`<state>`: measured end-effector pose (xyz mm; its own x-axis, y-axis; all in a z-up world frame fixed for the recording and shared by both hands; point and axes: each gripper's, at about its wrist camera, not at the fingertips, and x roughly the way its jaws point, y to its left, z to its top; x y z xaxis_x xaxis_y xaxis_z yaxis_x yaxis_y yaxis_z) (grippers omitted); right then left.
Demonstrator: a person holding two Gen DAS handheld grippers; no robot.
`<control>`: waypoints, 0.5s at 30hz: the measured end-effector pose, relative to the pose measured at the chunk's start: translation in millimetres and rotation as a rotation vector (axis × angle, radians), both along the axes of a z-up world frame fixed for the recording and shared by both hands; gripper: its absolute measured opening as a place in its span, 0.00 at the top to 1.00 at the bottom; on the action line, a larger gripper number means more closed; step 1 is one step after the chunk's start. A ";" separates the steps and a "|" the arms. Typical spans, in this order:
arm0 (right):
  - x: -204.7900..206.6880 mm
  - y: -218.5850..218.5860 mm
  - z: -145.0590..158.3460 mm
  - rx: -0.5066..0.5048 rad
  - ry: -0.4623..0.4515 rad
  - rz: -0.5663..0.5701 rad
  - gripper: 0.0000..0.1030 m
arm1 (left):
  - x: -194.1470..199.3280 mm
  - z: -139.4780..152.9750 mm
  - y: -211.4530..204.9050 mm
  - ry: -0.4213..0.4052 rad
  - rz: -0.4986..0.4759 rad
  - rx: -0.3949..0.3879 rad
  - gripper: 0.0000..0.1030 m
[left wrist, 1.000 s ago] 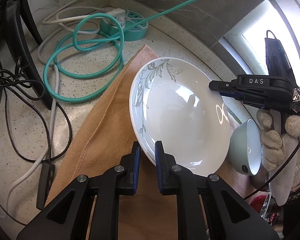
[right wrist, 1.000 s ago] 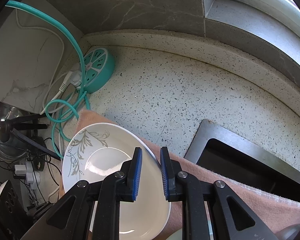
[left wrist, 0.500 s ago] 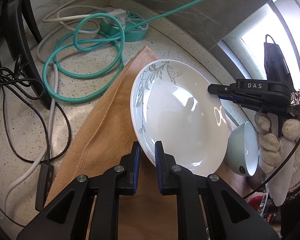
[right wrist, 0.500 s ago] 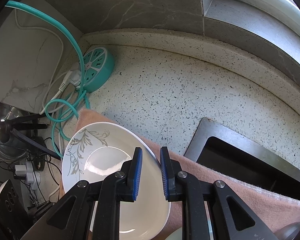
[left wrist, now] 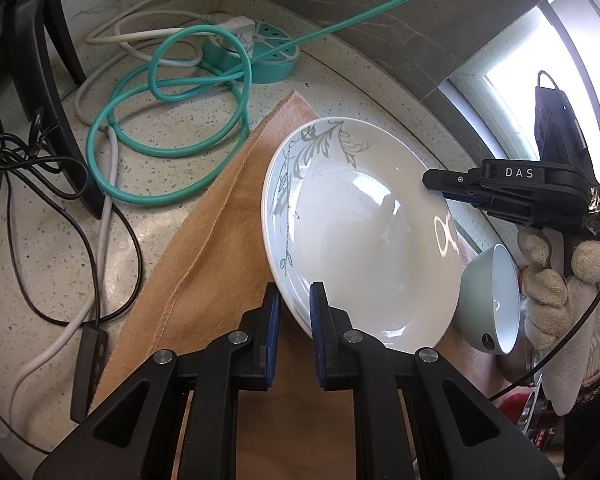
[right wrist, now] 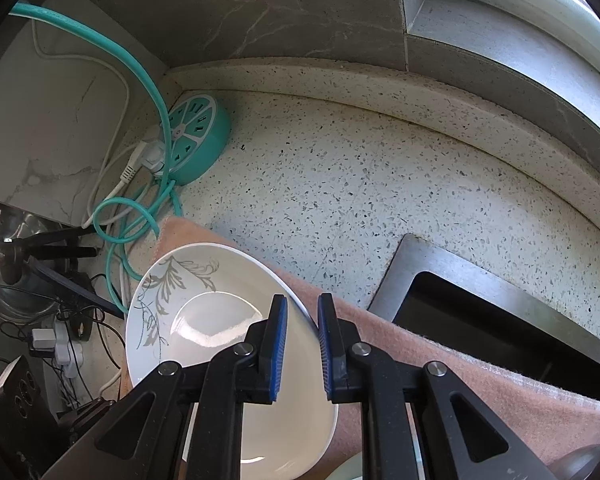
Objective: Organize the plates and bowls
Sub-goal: 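Close the left tool on the leaf-patterned plate rim and tilt it up, then lift the leaf-patterned plate with the left tool and carry it toward the floral stack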
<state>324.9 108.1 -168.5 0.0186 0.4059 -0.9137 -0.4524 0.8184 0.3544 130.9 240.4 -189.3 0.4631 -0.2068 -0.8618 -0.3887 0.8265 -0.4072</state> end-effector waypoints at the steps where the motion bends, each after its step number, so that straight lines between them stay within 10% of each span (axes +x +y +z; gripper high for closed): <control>1: 0.3 -0.6 -0.2 0.003 0.004 -0.003 0.86 | -0.5 0.5 0.8 0.001 0.002 0.001 0.88; 15: -13.9 2.1 4.3 0.040 0.050 0.000 0.86 | -18.6 7.4 17.4 0.004 0.046 0.002 0.88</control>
<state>311.0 110.2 -164.1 -0.0264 0.4425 -0.8964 -0.4330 0.8032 0.4093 112.3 257.8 -181.8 0.4683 -0.1835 -0.8643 -0.4279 0.8087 -0.4036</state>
